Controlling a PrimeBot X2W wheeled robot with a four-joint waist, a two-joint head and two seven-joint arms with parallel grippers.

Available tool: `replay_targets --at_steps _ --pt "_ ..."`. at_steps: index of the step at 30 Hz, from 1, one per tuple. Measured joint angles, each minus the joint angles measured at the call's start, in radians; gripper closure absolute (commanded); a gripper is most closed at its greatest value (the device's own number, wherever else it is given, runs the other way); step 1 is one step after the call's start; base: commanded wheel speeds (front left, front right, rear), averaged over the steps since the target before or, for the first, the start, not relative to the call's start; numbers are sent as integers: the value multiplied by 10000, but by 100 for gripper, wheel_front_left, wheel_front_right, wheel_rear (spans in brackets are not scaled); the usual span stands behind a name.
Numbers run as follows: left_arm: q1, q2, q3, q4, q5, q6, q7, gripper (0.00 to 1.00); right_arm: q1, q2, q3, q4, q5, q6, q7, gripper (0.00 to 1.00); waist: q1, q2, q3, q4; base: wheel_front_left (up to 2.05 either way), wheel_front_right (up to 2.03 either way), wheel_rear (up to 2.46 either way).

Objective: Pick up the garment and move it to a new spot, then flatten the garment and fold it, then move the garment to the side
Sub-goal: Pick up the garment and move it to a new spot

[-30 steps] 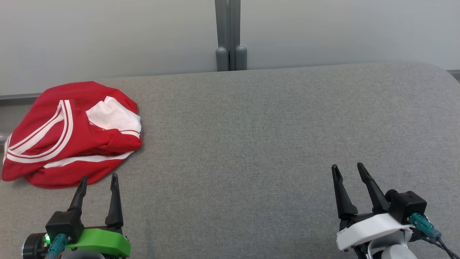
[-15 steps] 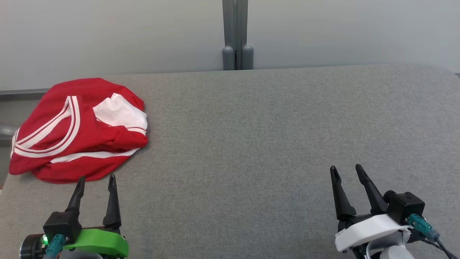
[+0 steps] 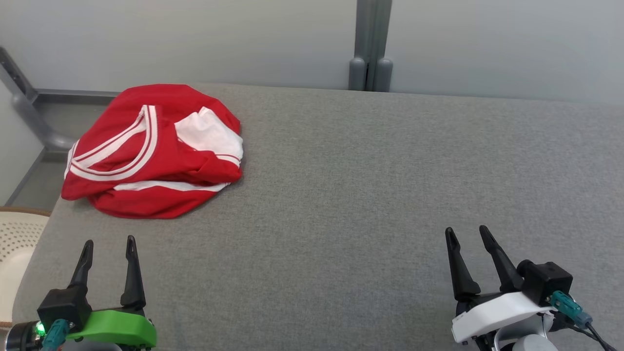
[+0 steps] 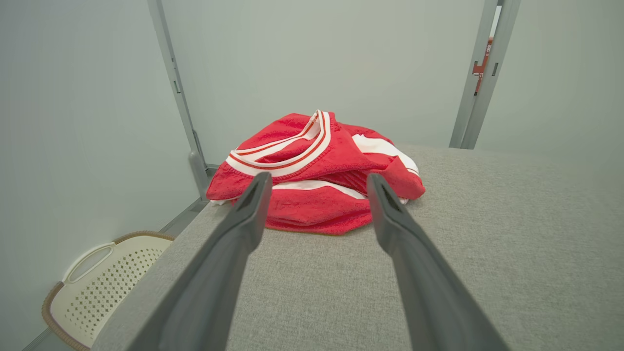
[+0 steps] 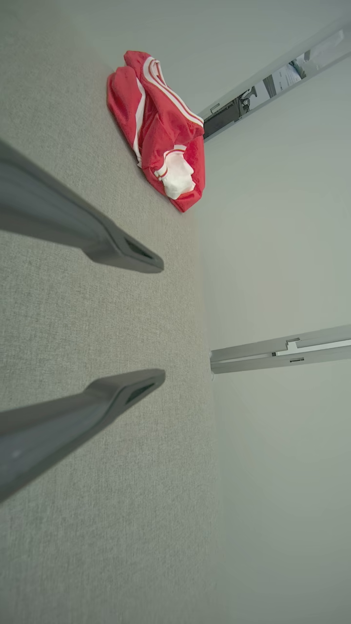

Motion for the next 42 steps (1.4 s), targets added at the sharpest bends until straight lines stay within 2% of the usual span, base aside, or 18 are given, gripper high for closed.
replay_targets --at_steps 20,25,31,42 --pt "-4 127 280 56 -63 92 0 0 -99 -17 161 316 -82 0 0 0 0 0 138 2604 0 0 0" --pt "10 148 518 36 -178 123 0 0 -346 -73 372 426 -96 0 0 0 0 0 208 3080 0 0 0" --pt "120 92 660 -121 -194 171 0 0 -533 -151 512 587 -75 0 0 0 0 0 334 3233 0 0 0" --pt "-156 222 708 42 -180 79 0 0 -449 -217 433 573 -71 0 0 0 0 0 258 3083 0 0 0"
